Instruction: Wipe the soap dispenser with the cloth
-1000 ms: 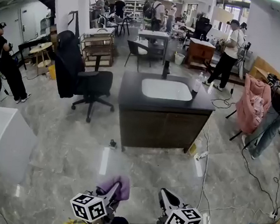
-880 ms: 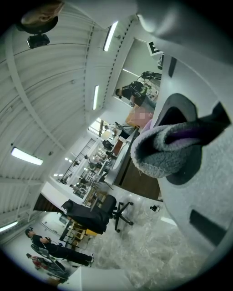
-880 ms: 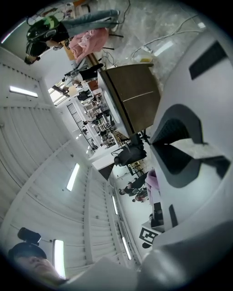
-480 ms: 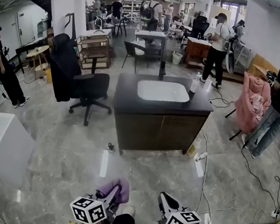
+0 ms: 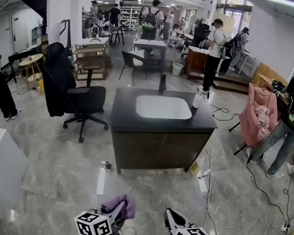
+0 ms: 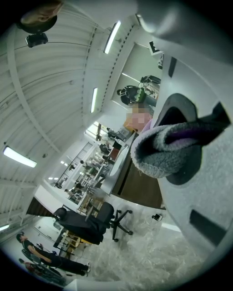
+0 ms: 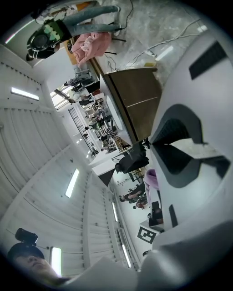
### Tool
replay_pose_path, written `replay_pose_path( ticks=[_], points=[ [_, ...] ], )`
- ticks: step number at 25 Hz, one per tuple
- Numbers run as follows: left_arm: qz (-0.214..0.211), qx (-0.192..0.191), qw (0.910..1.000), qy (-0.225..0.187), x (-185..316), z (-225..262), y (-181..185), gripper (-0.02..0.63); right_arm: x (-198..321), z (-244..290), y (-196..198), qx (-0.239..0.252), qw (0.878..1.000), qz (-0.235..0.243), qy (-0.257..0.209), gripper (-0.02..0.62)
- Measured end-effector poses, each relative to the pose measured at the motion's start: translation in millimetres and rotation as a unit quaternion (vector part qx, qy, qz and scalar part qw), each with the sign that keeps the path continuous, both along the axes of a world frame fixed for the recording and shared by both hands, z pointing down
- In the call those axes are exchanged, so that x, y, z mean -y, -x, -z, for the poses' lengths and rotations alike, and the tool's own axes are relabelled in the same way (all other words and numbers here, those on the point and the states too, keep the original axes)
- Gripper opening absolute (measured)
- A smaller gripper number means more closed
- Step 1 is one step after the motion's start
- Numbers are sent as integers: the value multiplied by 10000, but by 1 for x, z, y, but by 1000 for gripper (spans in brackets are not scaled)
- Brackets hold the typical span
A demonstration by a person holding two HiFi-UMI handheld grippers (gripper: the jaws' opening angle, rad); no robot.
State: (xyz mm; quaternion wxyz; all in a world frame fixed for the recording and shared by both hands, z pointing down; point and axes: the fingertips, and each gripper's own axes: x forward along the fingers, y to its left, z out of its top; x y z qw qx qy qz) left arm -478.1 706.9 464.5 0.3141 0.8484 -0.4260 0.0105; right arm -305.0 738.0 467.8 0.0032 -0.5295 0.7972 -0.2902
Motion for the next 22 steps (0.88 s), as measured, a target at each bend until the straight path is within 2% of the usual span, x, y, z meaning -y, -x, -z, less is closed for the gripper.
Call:
replay_pose_path(
  ticks=[11,22],
  points=[
    [-261,-2,9997,24,86,-8,-3,58,81,-1,-2,-71,9998,-202,0,5],
    [-629,57,9980,-15,155,-14,7,58,151,-3,19,-110,9994,-318,-46,5]
  ],
)
